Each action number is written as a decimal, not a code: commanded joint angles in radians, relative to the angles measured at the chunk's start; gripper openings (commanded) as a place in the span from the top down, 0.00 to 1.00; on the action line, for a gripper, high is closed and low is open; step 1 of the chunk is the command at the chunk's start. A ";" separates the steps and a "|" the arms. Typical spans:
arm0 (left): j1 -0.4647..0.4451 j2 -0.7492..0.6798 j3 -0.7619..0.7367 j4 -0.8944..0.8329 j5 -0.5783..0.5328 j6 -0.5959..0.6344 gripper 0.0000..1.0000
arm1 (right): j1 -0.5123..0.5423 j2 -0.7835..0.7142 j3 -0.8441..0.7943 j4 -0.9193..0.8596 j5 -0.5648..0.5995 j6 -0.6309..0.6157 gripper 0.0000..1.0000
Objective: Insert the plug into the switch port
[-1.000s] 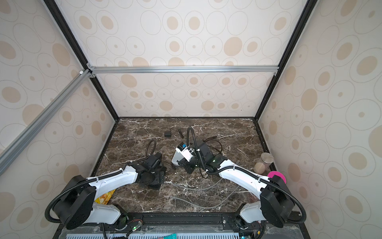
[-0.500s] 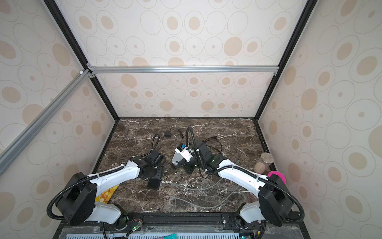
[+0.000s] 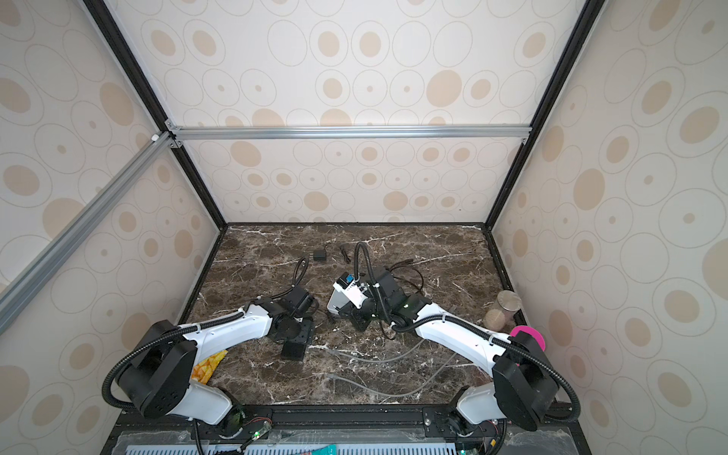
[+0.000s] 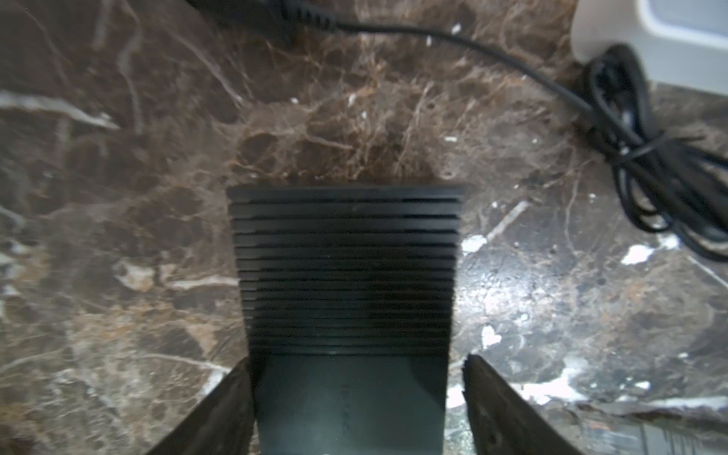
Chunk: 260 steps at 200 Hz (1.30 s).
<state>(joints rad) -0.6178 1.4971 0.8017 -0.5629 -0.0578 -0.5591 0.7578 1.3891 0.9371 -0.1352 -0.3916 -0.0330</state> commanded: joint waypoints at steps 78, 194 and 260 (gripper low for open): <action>0.044 -0.086 0.202 -0.187 -0.031 0.225 0.51 | 0.000 -0.030 0.027 -0.018 0.012 -0.036 1.00; 0.042 -0.448 0.051 -0.160 0.073 1.109 0.53 | -0.003 -0.046 0.051 -0.076 -0.007 -0.050 1.00; 0.039 -0.468 -0.086 -0.212 0.135 1.268 0.48 | -0.003 -0.015 0.075 -0.101 -0.064 -0.061 1.00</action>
<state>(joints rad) -0.5789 1.0523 0.7315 -0.7700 0.0322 0.5636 0.7570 1.3693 0.9749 -0.2150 -0.4236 -0.0765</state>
